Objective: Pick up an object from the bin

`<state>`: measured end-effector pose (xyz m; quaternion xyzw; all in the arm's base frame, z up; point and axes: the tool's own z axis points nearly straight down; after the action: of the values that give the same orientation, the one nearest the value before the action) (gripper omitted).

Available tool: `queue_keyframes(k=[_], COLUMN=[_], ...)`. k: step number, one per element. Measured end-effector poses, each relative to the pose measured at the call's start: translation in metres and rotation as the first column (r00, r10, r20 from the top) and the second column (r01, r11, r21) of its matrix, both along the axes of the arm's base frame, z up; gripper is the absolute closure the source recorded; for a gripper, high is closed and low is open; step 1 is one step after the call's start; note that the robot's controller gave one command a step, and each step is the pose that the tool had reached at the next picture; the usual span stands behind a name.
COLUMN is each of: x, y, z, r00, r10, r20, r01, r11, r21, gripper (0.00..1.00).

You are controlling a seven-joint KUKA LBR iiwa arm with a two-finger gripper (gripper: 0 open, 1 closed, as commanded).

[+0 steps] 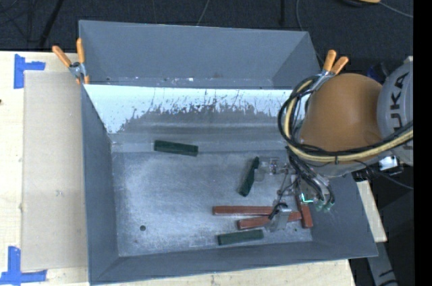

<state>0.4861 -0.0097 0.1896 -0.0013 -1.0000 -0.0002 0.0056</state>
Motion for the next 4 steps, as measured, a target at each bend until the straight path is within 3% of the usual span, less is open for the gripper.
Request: queue_keyframes(k=[1,2,3,4], x=[0.006,0.009,0.01,0.013], y=[-0.045,-0.056,-0.056,-0.055], z=[-0.124,-0.092,-0.092,-0.124], r00=[0.984,0.856,0.858,0.881], r10=[0.18,0.516,0.514,0.473], r20=[0.009,0.011,0.01,0.006], r01=[-0.18,-0.516,-0.514,-0.473], r11=[0.984,0.856,0.858,0.881], r21=[0.001,0.001,0.002,0.005], gripper=[0.0,0.0,0.0,0.0])
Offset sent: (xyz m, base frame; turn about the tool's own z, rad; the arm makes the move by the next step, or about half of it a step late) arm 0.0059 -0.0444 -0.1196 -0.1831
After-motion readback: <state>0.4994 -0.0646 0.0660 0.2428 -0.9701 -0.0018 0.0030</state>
